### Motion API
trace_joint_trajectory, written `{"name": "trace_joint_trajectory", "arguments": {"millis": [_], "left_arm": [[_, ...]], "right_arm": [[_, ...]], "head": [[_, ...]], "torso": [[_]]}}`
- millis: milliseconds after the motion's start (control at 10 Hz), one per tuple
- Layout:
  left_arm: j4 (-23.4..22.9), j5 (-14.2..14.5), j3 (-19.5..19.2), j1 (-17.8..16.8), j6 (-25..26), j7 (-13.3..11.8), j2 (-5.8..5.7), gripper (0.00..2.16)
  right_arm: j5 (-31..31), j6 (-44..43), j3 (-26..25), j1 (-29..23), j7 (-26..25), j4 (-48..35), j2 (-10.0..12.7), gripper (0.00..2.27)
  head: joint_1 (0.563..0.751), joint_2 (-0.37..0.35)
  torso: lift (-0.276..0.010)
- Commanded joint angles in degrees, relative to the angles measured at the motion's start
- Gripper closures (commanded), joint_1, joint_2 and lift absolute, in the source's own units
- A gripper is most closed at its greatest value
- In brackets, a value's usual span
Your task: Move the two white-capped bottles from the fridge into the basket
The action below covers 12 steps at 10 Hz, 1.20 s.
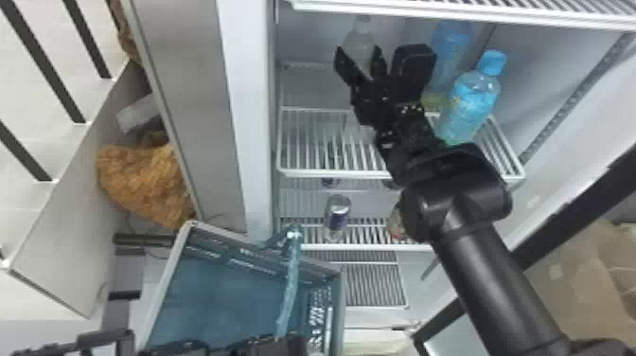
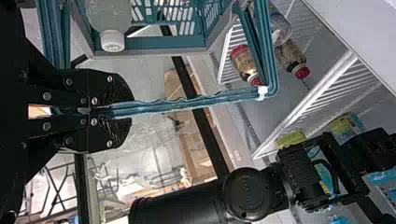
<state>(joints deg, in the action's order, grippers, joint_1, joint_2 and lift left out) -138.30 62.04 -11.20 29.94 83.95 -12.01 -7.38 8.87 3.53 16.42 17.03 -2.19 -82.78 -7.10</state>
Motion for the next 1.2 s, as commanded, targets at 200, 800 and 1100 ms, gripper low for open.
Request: {"name": "trace_joint_trajectory", "arguments": {"millis": [200,800,1100], "left_arm": [[0.0,0.23,-0.11,0.01,0.14,-0.12,0.0,1.21],[-0.14,0.11,-0.34,0.29,0.28,-0.21,0.17,1.21],[-0.14,0.11,-0.46,0.29,0.28,-0.39,0.26,1.21]], "right_arm": [[1.53,2.93,0.27,-4.51,0.08,-8.98,-0.9,0.9],[4.5,10.52,-0.88,-13.23,1.49,-24.59,-4.06,0.9],[6.1,12.49,-1.22,-18.01,1.75,-31.62,-5.38,0.9]], "head": [[0.695,-0.097],[0.695,-0.083],[0.695,-0.09]], "torso": [[0.0],[0.0],[0.0]]}}
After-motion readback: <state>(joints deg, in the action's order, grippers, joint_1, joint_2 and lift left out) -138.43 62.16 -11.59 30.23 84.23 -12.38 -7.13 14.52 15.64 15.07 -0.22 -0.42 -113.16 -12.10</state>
